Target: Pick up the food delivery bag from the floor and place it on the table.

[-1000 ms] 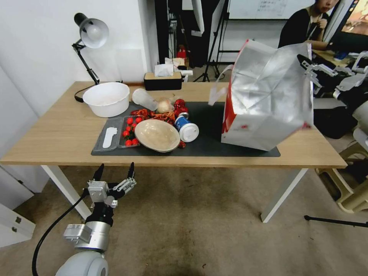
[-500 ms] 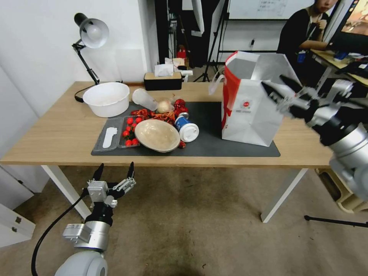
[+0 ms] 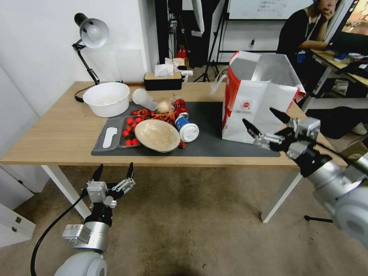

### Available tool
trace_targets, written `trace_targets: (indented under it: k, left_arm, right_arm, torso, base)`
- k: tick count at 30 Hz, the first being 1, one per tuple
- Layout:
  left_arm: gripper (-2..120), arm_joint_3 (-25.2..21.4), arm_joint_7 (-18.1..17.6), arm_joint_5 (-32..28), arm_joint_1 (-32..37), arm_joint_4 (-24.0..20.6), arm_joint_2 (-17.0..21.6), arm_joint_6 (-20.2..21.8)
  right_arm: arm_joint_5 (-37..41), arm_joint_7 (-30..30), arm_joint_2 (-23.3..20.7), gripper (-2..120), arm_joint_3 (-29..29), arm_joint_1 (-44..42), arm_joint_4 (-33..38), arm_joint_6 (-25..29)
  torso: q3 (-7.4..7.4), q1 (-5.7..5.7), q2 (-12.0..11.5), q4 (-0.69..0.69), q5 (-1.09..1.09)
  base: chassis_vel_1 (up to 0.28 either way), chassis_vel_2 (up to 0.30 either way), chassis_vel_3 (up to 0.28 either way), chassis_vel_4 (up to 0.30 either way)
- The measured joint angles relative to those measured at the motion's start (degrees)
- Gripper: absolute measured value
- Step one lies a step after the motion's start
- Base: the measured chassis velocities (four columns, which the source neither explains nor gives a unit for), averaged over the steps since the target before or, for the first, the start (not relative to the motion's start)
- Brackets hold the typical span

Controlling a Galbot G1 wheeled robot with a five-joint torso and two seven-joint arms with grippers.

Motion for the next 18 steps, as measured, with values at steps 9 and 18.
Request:
trace_targets:
  k: [9,18]
  left_arm:
    - [100,0.02,0.0,-0.04,0.05,0.01,0.0,-0.2]
    - [100,0.06,0.0,-0.08,0.06,0.11,0.01,-0.45]
  right_arm:
    - [-6.62,1.67,5.43,100,-0.99,-3.87,-0.38,2.99]
    - [-10.92,2.09,9.87,100,-2.01,-6.96,-1.54,6.23]
  torso:
    - [0.0,0.0,0.01,0.01,-0.02]
    - [0.0,0.0,0.0,-0.01,0.0]
  base:
    - [0.0,0.0,0.0,0.0]
    - [0.0,0.0,0.0,0.0]
